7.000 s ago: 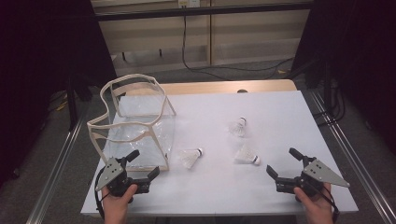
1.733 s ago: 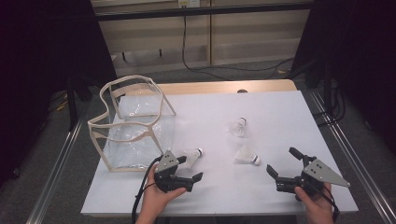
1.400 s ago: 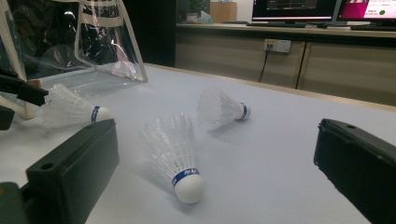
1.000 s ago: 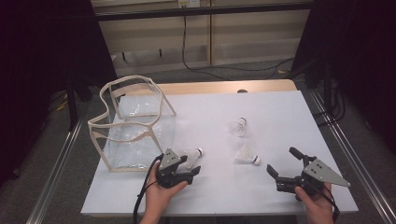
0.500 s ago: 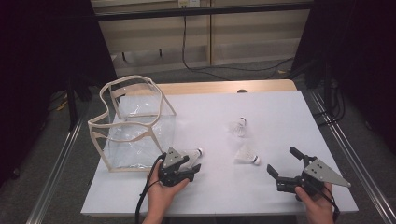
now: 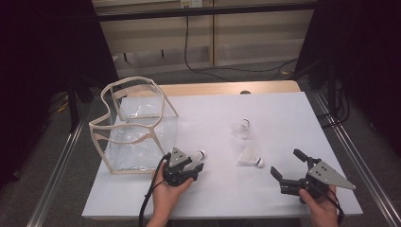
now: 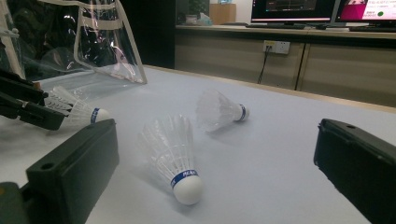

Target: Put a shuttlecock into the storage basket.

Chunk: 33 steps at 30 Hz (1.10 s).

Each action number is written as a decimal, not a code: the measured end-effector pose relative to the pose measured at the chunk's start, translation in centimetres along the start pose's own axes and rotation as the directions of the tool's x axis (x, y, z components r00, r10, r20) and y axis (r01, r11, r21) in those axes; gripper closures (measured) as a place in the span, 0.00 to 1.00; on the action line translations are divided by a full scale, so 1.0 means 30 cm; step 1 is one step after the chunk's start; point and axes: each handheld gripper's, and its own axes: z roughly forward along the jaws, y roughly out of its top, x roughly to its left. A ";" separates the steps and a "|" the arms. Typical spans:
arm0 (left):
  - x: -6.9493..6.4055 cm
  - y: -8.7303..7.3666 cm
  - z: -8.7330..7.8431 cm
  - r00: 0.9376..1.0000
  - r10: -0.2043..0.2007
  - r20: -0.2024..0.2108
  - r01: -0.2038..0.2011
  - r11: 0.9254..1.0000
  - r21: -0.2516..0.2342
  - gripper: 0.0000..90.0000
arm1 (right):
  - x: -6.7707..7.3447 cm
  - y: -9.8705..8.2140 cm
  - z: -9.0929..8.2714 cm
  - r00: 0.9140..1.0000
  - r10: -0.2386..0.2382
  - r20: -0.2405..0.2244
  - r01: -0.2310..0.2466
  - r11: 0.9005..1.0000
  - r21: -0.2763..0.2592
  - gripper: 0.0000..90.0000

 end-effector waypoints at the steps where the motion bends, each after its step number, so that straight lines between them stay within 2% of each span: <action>1: 0.000 0.000 0.001 1.000 -0.003 0.002 0.003 1.000 0.000 0.57 | 0.000 0.000 0.000 1.000 0.000 0.000 0.000 1.000 0.000 0.00; 9: 0.000 0.005 0.009 1.000 0.004 -0.010 -0.004 1.000 0.009 0.61 | 0.000 0.000 0.000 1.000 0.000 -0.001 0.000 1.000 0.000 0.00; 22: 0.001 0.007 0.014 1.000 -0.007 -0.030 0.008 1.000 0.012 0.65 | 0.000 0.000 -0.001 1.000 -0.002 -0.001 0.002 1.000 0.001 0.00; 33: 0.001 0.008 0.016 0.999 0.003 -0.050 -0.002 1.000 0.026 0.70 | 0.000 0.001 0.000 1.000 -0.003 -0.001 0.003 1.000 0.000 0.00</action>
